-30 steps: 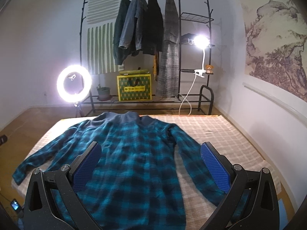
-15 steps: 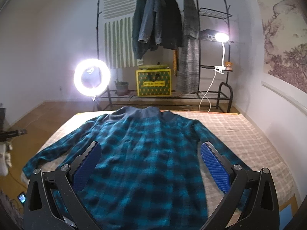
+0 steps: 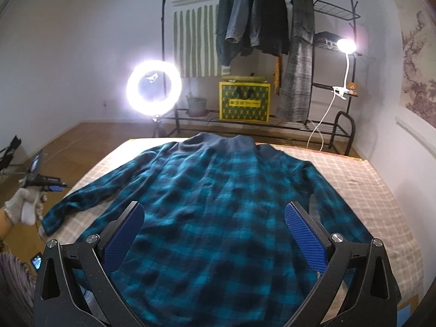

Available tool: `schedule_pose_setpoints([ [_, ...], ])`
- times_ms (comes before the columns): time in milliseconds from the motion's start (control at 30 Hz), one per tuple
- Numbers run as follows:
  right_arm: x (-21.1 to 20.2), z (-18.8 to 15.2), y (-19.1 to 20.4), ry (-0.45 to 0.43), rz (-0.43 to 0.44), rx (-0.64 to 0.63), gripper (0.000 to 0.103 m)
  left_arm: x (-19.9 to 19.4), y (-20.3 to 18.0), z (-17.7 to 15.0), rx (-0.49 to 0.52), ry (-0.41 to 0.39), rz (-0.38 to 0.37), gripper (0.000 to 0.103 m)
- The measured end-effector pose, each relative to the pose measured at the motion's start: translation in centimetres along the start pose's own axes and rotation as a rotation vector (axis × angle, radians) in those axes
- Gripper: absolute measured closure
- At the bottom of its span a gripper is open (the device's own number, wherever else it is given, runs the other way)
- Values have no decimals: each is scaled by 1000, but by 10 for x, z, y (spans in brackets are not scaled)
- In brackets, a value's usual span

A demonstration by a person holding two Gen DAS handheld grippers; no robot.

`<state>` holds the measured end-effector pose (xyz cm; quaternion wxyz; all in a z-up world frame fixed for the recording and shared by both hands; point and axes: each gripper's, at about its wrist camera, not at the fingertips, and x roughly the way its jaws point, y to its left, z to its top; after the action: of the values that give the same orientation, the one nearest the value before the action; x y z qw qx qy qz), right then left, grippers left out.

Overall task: Fold large clothes
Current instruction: 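Grasp the side edge of the teal plaid shirt with the left tool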

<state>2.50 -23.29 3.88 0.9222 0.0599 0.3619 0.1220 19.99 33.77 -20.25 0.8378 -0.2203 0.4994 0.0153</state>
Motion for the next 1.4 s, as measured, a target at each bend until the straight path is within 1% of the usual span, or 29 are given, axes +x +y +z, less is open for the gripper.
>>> schedule_pose_setpoints([
  [67, 4, -1, 1, 12, 9, -1, 1, 8, 6, 1, -13, 13, -4, 34],
  [133, 7, -2, 2, 21, 16, 1, 1, 15, 8, 2, -10, 19, 8, 34],
  [200, 10, -2, 4, 28, 20, 1, 1, 22, 9, 1, -4, 29, 12, 41],
  [233, 11, -2, 4, 32, 22, 1, 1, 25, 10, 0, -2, 37, 13, 46],
  [333, 16, -2, 6, 48, 40, 3, 6, 29, 9, -1, 14, 35, 24, 53],
  [367, 17, -2, 6, 55, 48, 6, 7, 29, 9, -1, 21, 30, 27, 62],
  [400, 19, -2, 7, 61, 55, 8, 7, 30, 8, -2, 25, 27, 30, 67],
  [467, 22, -2, 8, 70, 65, 8, 11, 30, 7, -2, 30, 27, 35, 88],
  [500, 23, -2, 8, 77, 69, 8, 19, 30, 7, -3, 33, 23, 31, 94],
  [533, 24, -2, 8, 88, 76, 8, 23, 29, 7, -3, 36, 22, 20, 99],
  [567, 25, -2, 9, 93, 82, 11, 23, 28, 6, -3, 39, 18, 13, 101],
  [667, 25, -2, 11, 100, 91, 8, 26, 21, 0, -5, 46, 3, -9, 102],
  [733, 27, -3, 12, 103, 93, 0, 34, 12, -4, -6, 46, -17, -42, 102],
  [867, 26, -3, 13, 109, 101, -2, 39, -13, -17, -6, 41, -61, -109, 102],
  [933, 26, -3, 13, 113, 104, -2, 44, -25, -28, -6, 49, -76, -146, 102],
  [1033, 26, -3, 13, 111, 102, -3, 44, -46, -54, -9, 94, -103, -207, 103],
  [1100, 25, -3, 13, 112, 109, -5, 45, -61, -76, -13, 132, -118, -271, 103],
  [1167, 24, -3, 13, 109, 109, -4, 48, -72, -96, -17, 162, -128, -315, 103],
  [1233, 23, -3, 13, 106, 110, -4, 51, -82, -119, -22, 196, -132, -352, 103],
  [1300, 23, -4, 11, 104, 108, -1, 51, -91, -148, -31, 232, -131, -392, 103],
  [1400, 24, -4, 8, 116, 118, 3, 51, -102, -186, -46, 308, -118, -430, 103],
])
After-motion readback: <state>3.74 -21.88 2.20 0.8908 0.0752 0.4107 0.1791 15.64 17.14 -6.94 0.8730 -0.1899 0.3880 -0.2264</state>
